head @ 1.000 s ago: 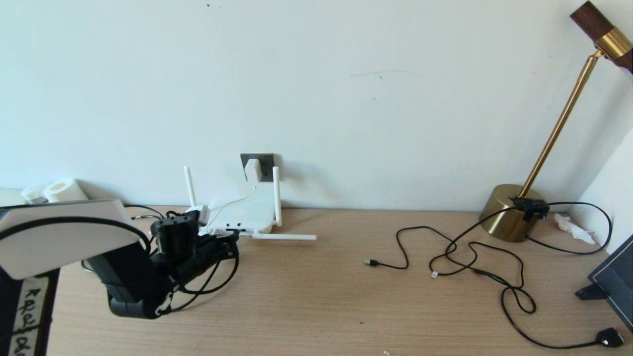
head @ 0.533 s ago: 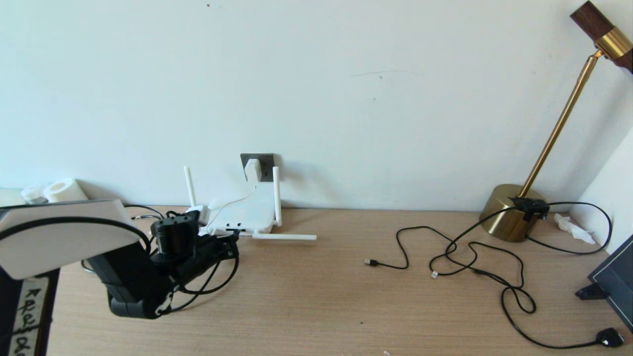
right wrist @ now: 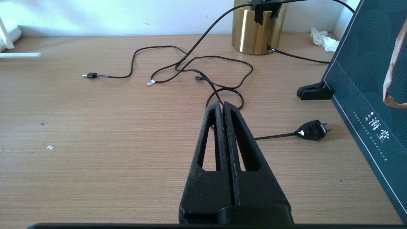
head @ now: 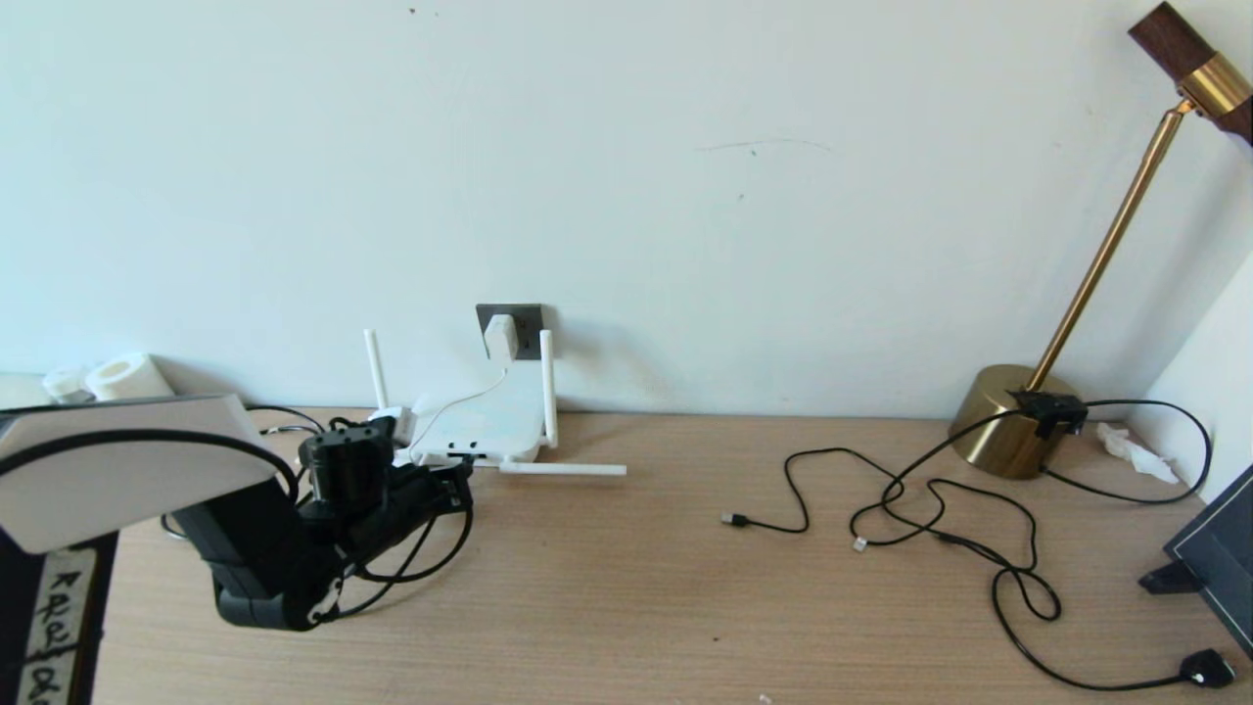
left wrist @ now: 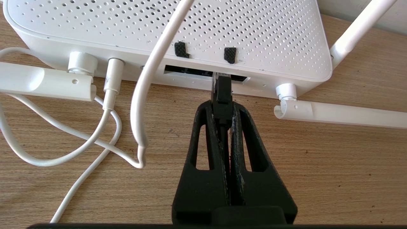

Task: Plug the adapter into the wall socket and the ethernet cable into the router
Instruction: Plug cable into router interface

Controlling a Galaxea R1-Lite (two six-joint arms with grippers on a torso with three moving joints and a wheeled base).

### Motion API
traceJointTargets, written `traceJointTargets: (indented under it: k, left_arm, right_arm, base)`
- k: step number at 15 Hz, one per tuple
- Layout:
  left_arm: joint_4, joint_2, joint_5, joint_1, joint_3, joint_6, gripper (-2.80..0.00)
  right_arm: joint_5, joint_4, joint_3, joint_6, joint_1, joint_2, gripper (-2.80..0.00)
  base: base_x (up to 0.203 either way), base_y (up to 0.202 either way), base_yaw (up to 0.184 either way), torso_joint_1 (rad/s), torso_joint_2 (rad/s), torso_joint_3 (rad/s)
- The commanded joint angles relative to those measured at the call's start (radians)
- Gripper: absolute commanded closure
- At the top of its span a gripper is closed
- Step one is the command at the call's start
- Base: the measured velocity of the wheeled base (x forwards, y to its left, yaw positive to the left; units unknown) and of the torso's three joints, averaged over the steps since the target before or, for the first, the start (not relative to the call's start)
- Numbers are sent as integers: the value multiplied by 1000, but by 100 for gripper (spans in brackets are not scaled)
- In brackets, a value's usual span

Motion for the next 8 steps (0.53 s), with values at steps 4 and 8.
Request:
traceJointTargets:
  k: [4, 8]
  left_arm:
    - [-2, -11, -2, 6, 0, 0, 0]
    - [7, -14, -2, 6, -8, 0, 0]
  right_arm:
    - [0, 0, 0, 0, 0, 1, 0]
    - [0, 0, 0, 0, 0, 0, 0]
  base:
    - [0, 0, 0, 0, 0, 0]
    - [0, 0, 0, 0, 0, 0]
